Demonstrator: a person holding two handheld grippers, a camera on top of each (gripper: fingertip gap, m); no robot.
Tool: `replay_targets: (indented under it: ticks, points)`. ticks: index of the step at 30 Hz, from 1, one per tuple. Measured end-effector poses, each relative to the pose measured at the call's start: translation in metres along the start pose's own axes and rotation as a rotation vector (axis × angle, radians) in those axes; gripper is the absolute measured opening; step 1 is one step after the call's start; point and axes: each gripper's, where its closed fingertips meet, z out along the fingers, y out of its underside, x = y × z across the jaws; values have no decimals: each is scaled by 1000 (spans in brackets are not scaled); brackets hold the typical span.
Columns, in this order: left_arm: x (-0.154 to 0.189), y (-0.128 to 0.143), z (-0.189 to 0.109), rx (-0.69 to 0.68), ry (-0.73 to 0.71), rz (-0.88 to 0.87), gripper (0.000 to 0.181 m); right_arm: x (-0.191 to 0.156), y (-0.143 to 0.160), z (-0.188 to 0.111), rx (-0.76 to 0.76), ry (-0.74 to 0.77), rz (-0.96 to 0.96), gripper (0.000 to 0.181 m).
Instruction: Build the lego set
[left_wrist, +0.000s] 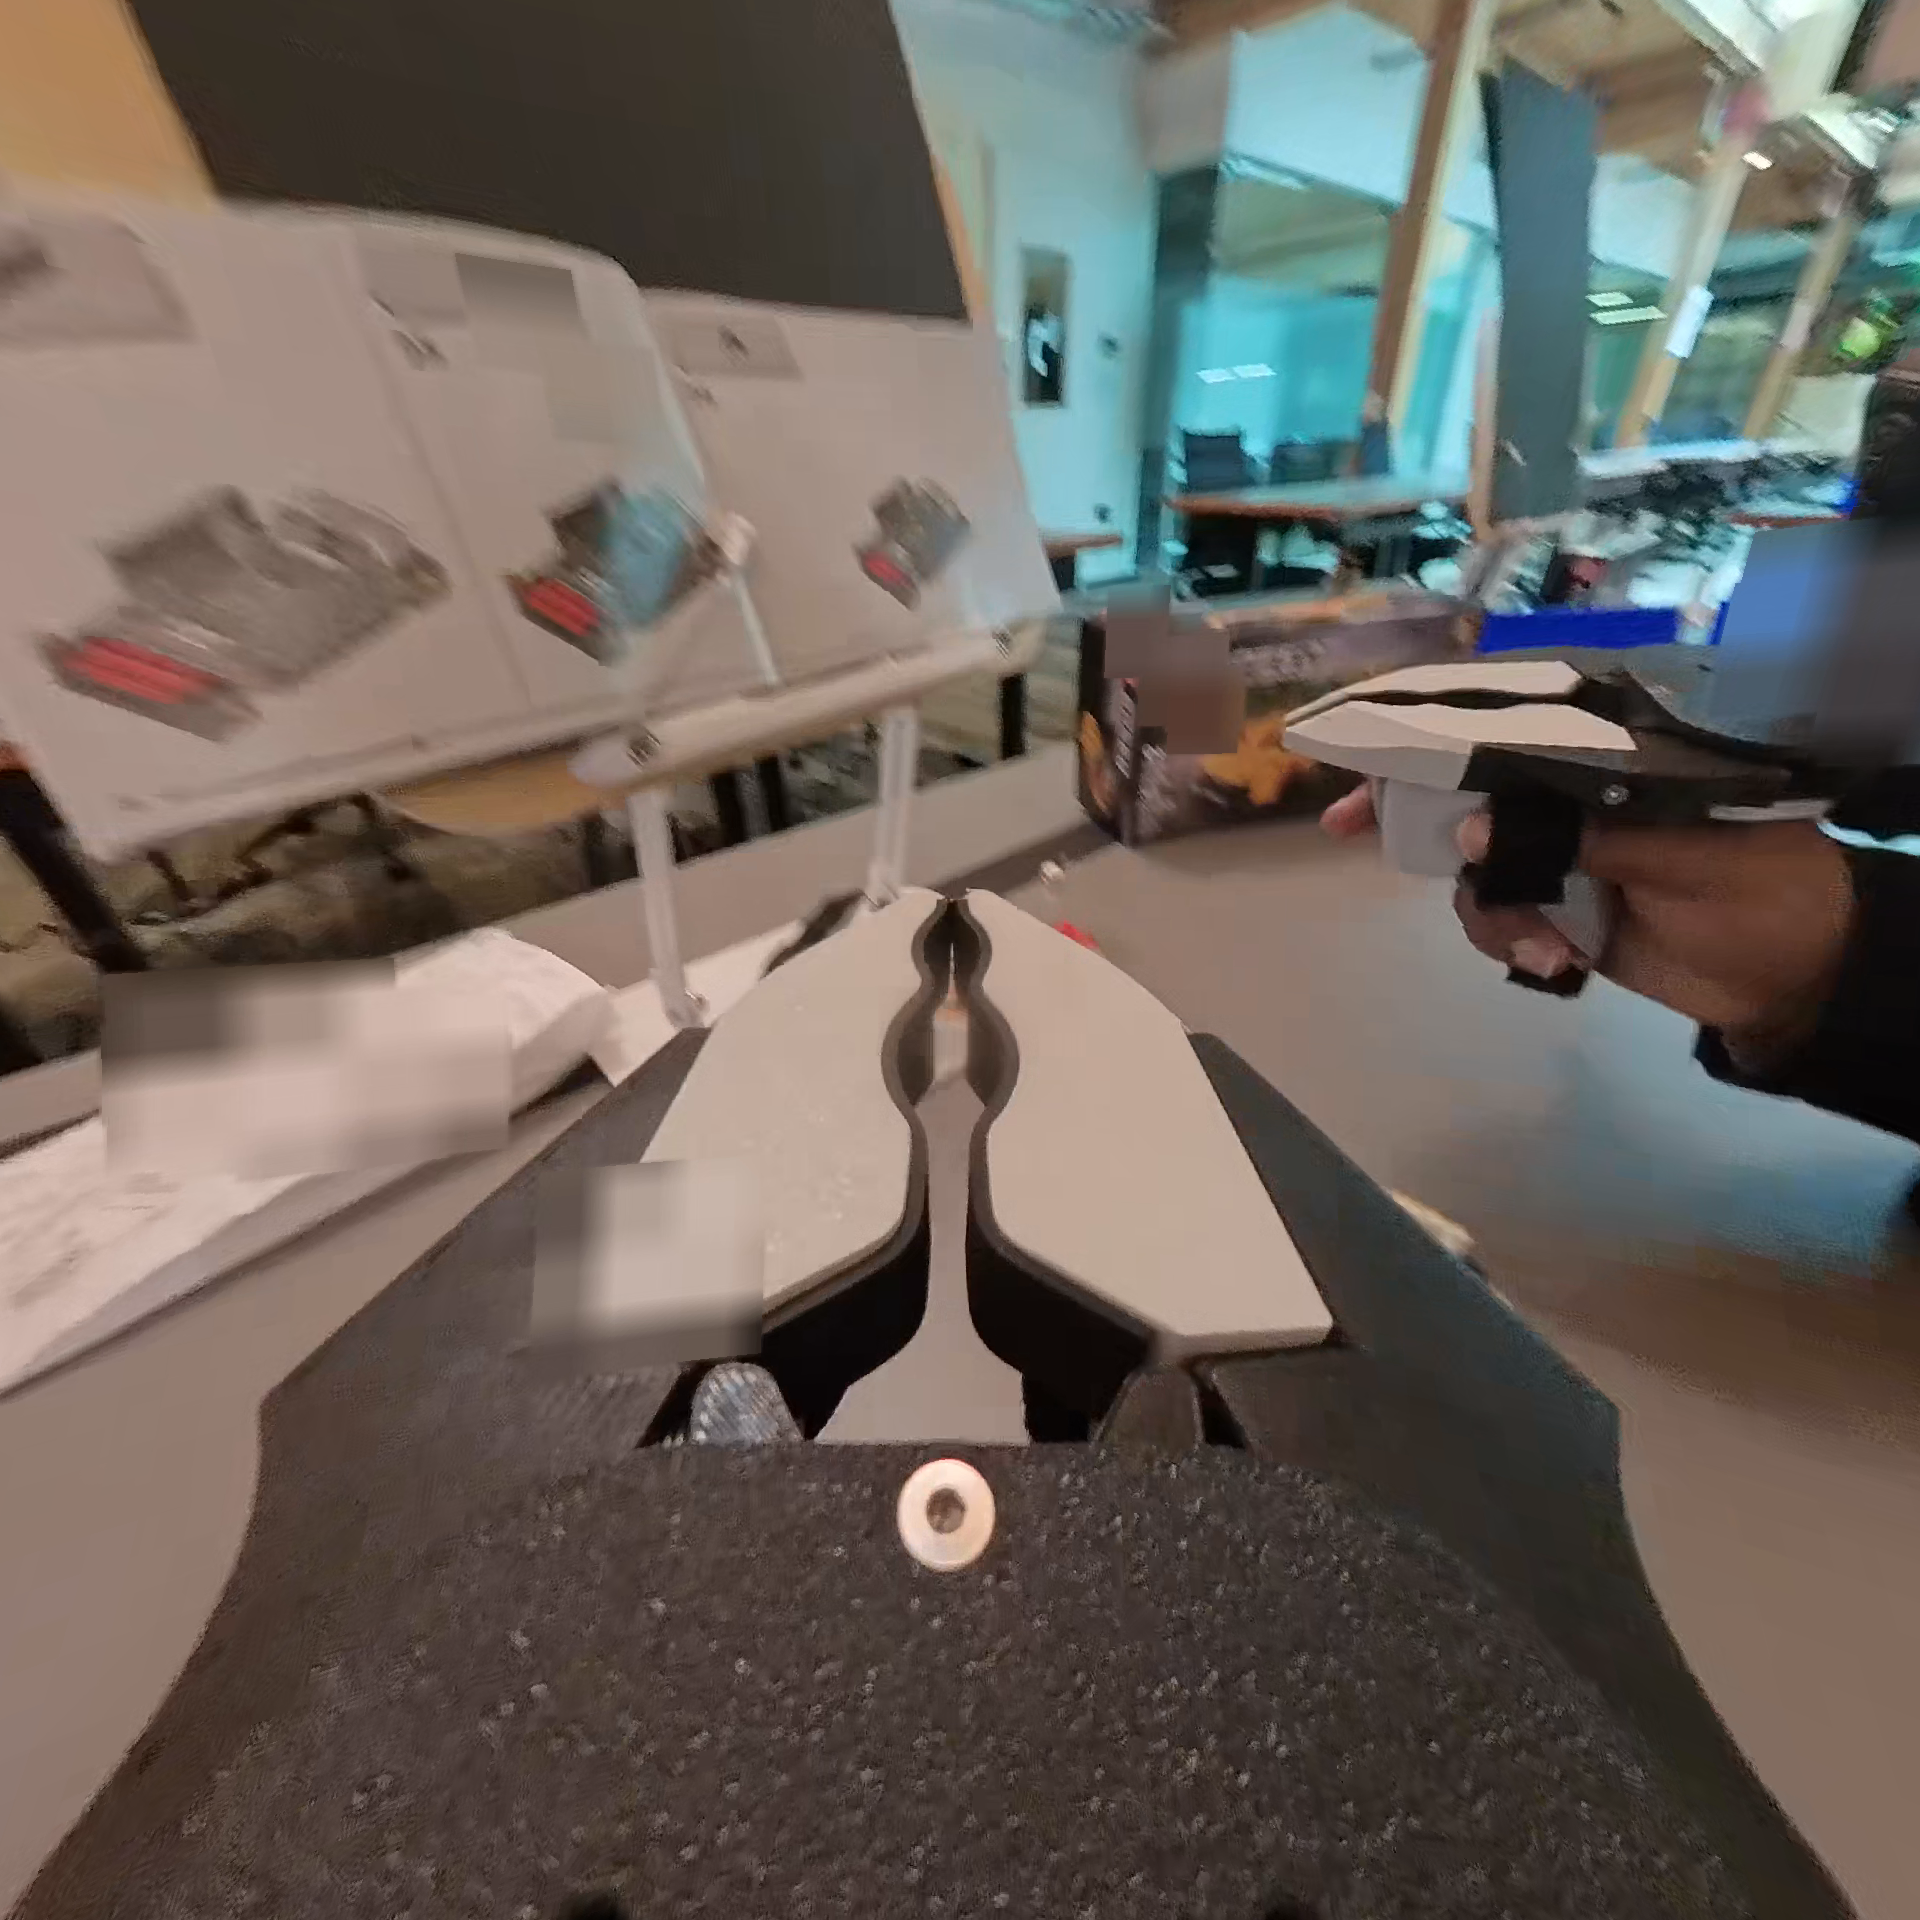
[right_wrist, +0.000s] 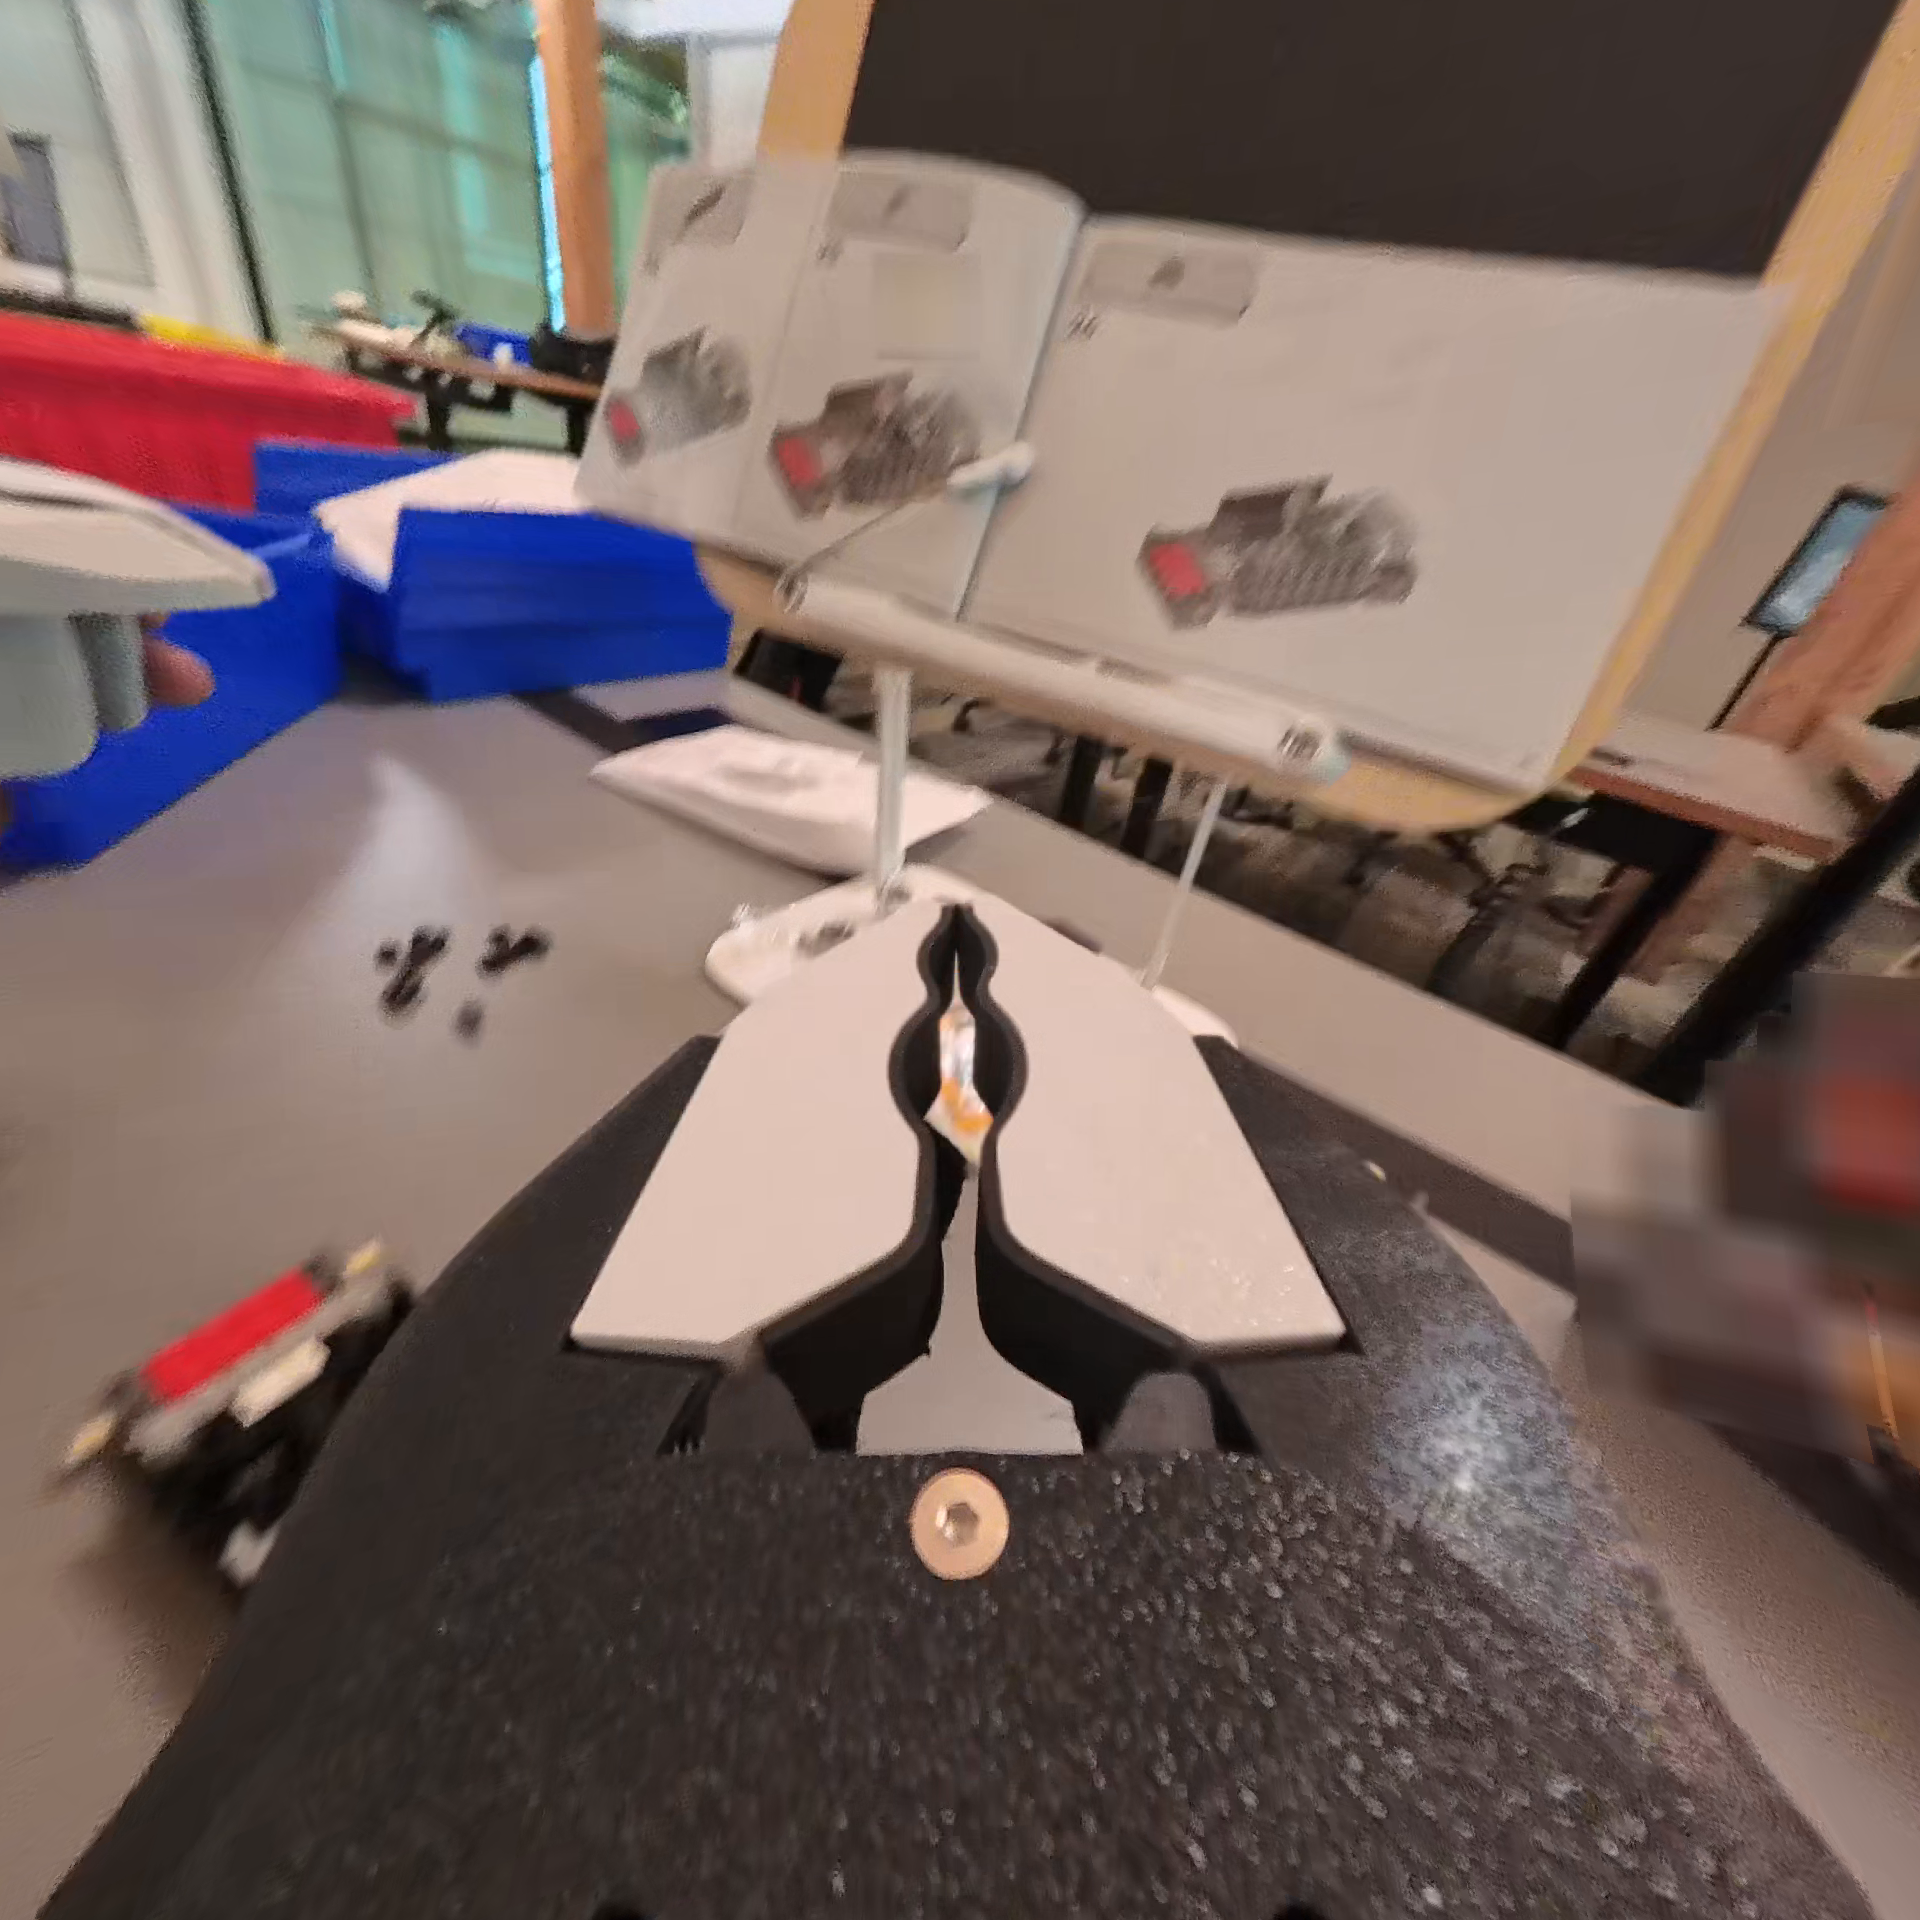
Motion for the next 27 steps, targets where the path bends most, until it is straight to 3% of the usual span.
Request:
replay_targets:
  ticks: [5,10,15,20,27]
  points:
    - [-22,-42,18,104,-128,-15,0,23,-70,50,114,102,38,0]
    - [-41,-32,32,119,-202,-28,0,35,-109,100,153,125,97,0]
    - [-46,10,35,48,-192,-1,0,43,-108,131,171,156,46,0]
    - [-56,16,34,30,-235,18,0,40,-95,146,166,146,34,0]
    - [-56,17,34,29,-234,32,0,50,-98,150,179,181,-10,0]
